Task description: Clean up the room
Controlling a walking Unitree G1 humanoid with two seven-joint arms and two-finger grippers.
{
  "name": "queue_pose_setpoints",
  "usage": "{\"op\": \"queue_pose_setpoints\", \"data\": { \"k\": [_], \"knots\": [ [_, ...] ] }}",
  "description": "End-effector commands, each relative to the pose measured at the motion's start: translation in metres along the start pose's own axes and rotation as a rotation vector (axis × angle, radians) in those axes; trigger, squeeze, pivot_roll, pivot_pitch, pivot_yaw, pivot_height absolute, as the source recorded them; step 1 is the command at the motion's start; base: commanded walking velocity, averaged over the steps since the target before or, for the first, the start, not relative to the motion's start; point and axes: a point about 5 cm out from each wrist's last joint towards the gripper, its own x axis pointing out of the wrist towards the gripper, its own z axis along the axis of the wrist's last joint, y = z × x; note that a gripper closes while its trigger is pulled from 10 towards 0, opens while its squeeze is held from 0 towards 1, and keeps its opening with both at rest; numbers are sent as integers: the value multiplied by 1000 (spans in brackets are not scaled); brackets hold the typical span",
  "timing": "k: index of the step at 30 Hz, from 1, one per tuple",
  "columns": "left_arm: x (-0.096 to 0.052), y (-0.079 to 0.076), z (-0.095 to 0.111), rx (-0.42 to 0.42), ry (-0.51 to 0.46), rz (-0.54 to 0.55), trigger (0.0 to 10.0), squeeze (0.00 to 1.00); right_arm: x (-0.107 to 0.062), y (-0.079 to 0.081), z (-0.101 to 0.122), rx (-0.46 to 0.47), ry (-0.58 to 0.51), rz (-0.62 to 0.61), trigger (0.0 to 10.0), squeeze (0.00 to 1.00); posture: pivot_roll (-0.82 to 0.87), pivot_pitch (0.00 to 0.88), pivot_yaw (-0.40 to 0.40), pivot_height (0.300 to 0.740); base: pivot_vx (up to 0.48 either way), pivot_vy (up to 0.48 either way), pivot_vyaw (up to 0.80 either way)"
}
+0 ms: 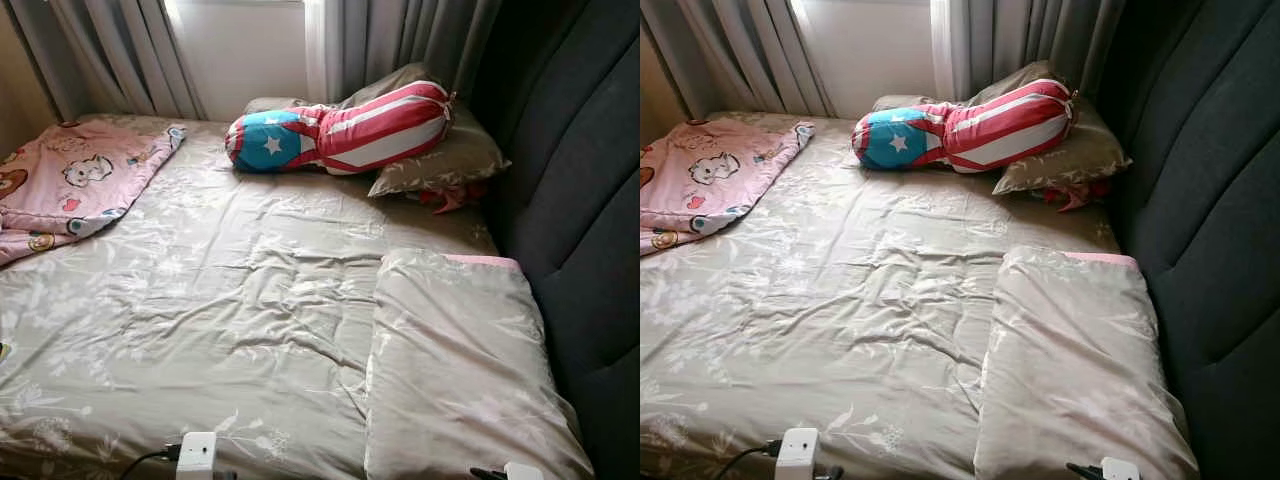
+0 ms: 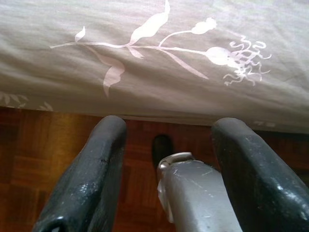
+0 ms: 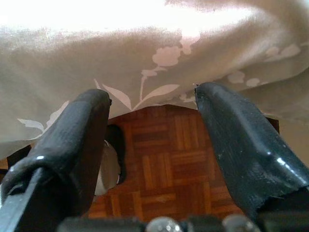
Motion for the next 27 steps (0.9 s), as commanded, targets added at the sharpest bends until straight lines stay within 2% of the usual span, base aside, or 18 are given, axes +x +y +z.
{"op": "queue_pose_setpoints", "data": {
  "k": [1, 6, 10, 14, 17, 20, 24, 27],
  "knots": [
    [-1, 0, -4, -6, 25, -3, 10000, 0, 1, 10, -2, -9, 5, 13, 10000, 0, -41, 0, -37, 740, 0, 0, 0],
    [-1, -1, -5, -20, 27, 1, 10000, 0, 1, 20, -6, 8, 4, 26, 10000, 0, -48, 0, -3, 740, 0, 0, 0],
    [-1, -2, -9, 8, 50, -15, 10000, 0, 0, 24, -11, -4, 24, 30, 10000, 0, -58, 0, 12, 740, 0, 0, 0],
    [-1, -1, -8, 38, 58, -34, 10000, 0, -2, 32, -23, -135, 79, 48, 10000, 0, -66, 0, 36, 740, 0, 0, 119],
    [-1, -1, -8, 35, 58, -34, 10000, 0, -2, 35, -24, -107, 68, 50, 10000, 0, -66, 0, 33, 740, 0, 0, 800],
    [-1, -3, -9, 40, 63, -43, 10000, 0, -2, 37, -25, -130, 69, 59, 10000, 0, -71, 0, 28, 740, 0, 0, 738],
    [-1, -7, -9, 51, 66, -58, 10000, 0, -1, 40, -22, -109, 61, 49, 10000, 0, -78, 0, 23, 740, 0, 0, 0],
    [0, -8, -8, 52, 65, -64, 10000, 0, -2, 34, -23, -110, 61, 45, 10000, 0, -73, 0, 17, 740, 0, 0, 0]
  ]
}}
